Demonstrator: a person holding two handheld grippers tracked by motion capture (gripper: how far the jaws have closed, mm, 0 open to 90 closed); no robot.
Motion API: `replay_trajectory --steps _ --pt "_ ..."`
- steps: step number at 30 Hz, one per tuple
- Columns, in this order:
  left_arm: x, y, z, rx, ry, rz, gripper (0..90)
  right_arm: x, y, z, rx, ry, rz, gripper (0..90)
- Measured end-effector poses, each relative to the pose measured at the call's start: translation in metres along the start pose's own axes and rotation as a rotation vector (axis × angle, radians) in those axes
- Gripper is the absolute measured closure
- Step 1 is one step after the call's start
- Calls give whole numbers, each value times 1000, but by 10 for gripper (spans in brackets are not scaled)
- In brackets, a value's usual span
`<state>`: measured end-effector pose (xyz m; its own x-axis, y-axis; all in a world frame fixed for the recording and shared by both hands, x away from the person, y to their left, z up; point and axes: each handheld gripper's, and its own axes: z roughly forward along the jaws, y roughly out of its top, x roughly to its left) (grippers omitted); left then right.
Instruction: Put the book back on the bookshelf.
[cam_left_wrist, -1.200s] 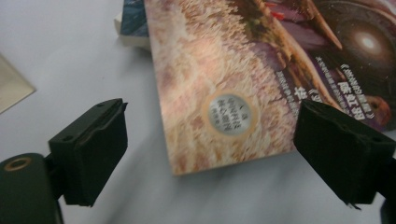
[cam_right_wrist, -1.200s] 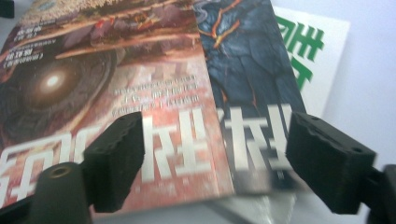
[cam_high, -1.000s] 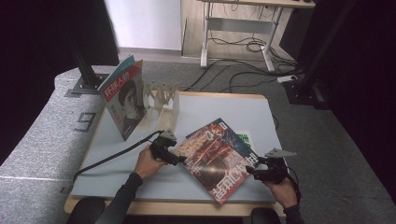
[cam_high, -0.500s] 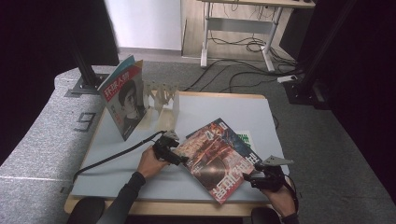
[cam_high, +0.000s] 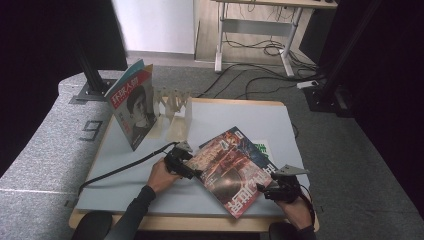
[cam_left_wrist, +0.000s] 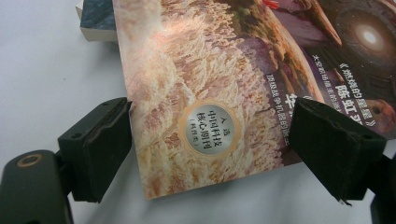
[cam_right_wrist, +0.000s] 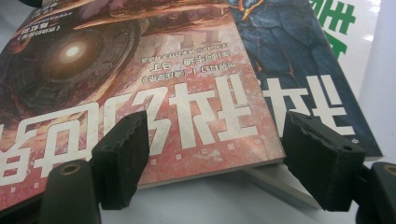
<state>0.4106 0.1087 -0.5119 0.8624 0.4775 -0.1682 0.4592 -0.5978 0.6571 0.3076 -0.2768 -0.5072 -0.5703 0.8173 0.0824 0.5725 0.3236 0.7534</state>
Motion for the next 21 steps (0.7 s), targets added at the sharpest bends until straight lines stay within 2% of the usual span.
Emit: replay_trajectory --steps 4,7,11,21 --pt "1 0 1 1 -4 0 130 2 -3 -7 -6 -17 5 233" --pt "2 0 1 -4 -5 -5 128 4 -7 -13 -18 0 22 223" --pt "2 1 1 -8 -10 -8 135 8 -9 -11 -18 23 28 205" --pt "0 -1 1 10 -9 -5 127 8 -6 -3 -9 16 21 170"
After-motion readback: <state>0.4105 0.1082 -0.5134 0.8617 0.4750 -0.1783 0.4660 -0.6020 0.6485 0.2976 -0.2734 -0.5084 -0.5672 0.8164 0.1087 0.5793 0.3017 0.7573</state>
